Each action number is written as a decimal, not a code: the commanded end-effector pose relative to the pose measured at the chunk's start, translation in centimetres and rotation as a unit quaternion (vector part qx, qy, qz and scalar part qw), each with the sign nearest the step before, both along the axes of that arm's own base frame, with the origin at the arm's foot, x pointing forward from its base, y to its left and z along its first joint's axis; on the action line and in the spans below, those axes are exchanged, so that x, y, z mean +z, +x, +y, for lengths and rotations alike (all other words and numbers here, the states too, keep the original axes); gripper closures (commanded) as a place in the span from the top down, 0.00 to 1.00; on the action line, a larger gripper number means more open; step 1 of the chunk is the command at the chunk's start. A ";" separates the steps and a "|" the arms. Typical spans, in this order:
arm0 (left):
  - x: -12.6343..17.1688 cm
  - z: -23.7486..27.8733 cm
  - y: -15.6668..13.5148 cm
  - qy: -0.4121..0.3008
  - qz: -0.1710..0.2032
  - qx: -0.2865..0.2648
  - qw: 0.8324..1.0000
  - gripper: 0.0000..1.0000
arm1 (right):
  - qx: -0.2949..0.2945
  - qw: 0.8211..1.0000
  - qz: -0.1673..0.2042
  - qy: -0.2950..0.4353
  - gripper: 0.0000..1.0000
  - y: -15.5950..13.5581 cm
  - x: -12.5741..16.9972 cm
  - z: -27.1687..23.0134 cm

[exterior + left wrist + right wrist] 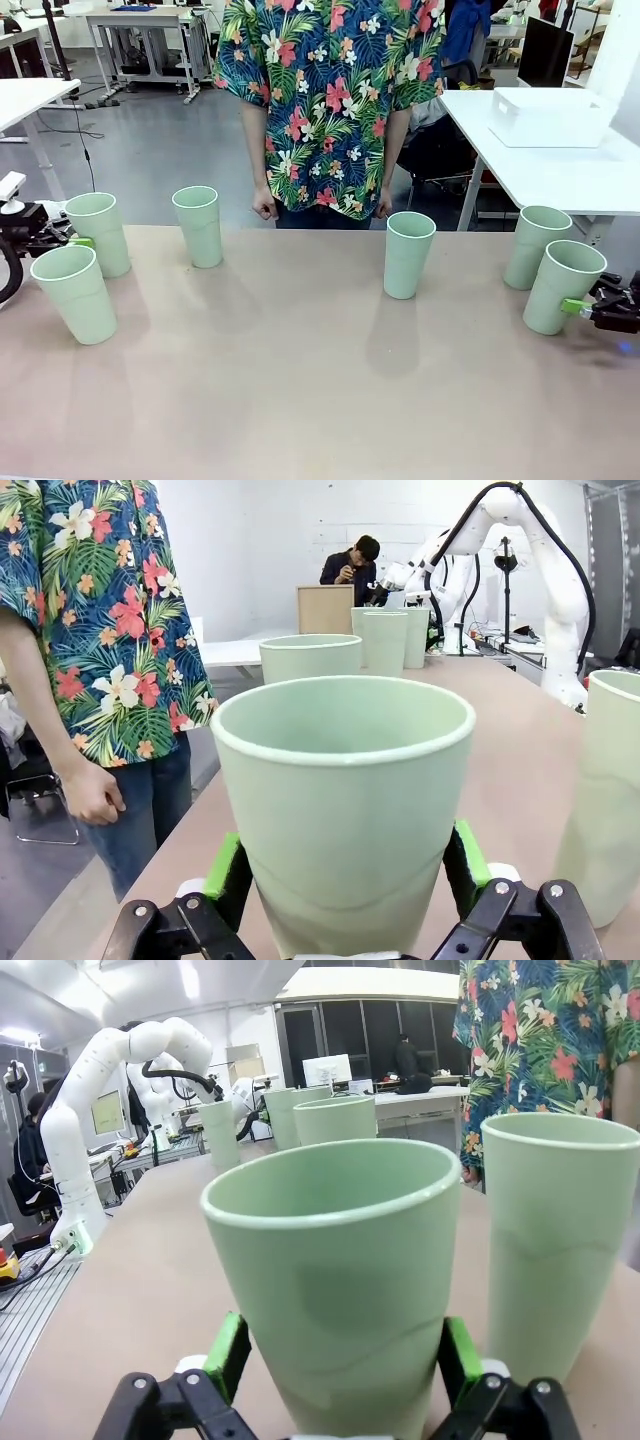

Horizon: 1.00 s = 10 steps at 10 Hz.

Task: Stack the cups and store them in the basket.
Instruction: Pick up two Reusable plastic cups , one in each hand.

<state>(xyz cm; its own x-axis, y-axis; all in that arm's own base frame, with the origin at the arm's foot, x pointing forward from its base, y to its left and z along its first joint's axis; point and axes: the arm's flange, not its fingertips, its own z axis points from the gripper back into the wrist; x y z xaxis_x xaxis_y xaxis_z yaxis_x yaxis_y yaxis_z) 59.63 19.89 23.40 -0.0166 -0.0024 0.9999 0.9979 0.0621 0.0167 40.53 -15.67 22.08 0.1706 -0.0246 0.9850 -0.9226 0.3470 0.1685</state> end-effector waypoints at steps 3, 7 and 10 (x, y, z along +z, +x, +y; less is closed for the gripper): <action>0.8 -1.3 0.0 -0.004 0.015 0.015 1.000 1.00 | -0.013 1.000 0.010 0.002 1.00 0.0 0.8 1.6; 0.6 -1.5 0.2 -0.006 0.019 0.010 1.000 1.00 | -0.007 1.000 0.013 0.002 1.00 -0.1 1.0 2.2; 0.5 -1.7 0.3 -0.009 0.023 0.009 1.000 1.00 | -0.002 1.000 0.018 0.001 1.00 -0.2 0.9 2.5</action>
<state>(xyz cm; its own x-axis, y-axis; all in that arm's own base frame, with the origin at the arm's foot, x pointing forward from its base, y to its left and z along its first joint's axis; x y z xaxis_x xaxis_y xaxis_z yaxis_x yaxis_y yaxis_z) 60.12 18.83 23.45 0.0142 0.0054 0.9999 0.9983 0.0562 -0.0145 40.34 -14.05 22.37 0.1787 -0.0271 0.9835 -0.9274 0.3291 0.1776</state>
